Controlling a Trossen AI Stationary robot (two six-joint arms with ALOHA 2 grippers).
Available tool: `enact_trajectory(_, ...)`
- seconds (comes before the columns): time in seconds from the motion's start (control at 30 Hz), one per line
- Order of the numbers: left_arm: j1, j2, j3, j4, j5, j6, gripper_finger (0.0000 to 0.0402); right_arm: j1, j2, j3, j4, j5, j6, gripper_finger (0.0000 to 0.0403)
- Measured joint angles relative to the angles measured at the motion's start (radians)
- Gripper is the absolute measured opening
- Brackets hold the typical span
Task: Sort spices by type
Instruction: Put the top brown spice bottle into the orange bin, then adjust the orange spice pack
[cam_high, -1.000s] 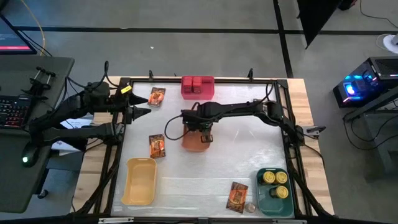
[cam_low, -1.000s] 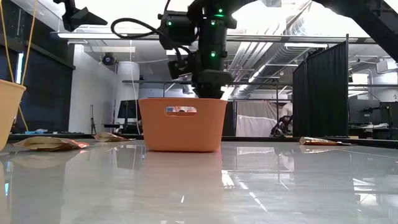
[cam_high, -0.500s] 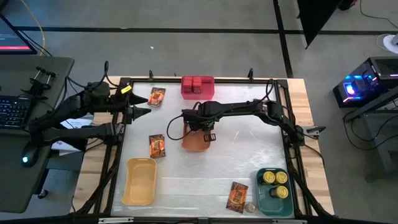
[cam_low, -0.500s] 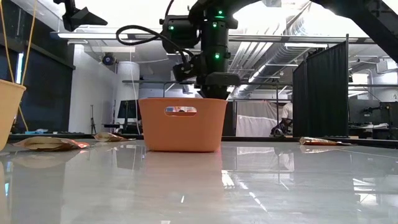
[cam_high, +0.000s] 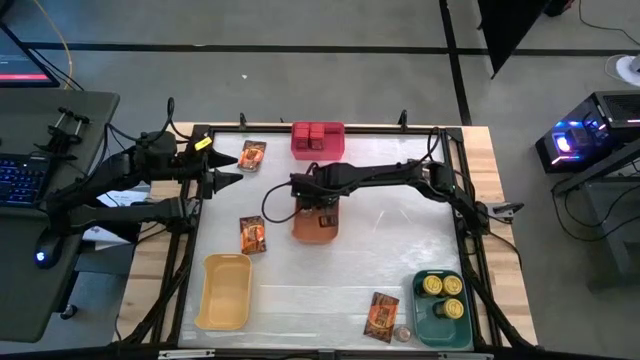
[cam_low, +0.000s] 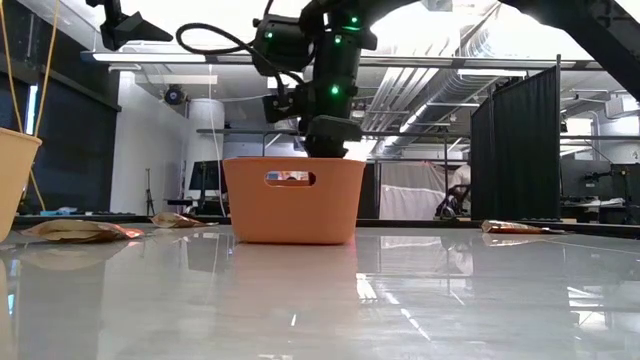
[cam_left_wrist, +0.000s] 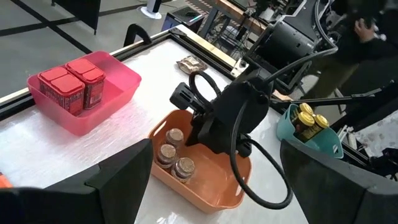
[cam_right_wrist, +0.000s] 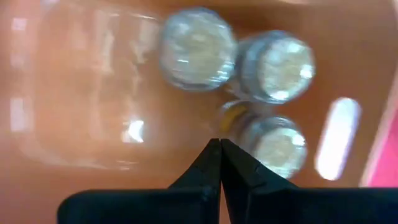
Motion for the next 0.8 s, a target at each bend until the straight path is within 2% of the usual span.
enact_trajectory(0.17,0.0,0.0,0.0,0.0,0.0,0.0,0.0337,0.025,-0.008,0.05,-0.031,-0.073,0.003,0.0)
enact_trajectory(0.27,0.0,0.0,0.0,0.009,0.001,-0.009,0.0337,0.038,-0.012,0.12,-0.089,-0.082,0.032,0.0)
enact_trajectory(0.4,0.0,0.01,0.0,0.029,0.001,-0.015,0.0337,0.04,-0.012,0.218,-0.175,-0.145,0.081,0.0)
enact_trajectory(0.57,0.0,0.009,0.0,0.011,0.002,0.027,0.0337,0.045,-0.012,0.302,-0.298,-0.174,0.111,0.0)
enact_trajectory(0.67,0.0,0.006,0.0,-0.004,0.002,0.043,0.0337,0.046,-0.033,0.299,-0.38,-0.178,0.132,0.0)
enact_trajectory(0.8,0.0,0.006,0.0,-0.022,0.003,0.051,0.0337,0.045,-0.108,0.225,-0.389,-0.2,0.204,0.0)
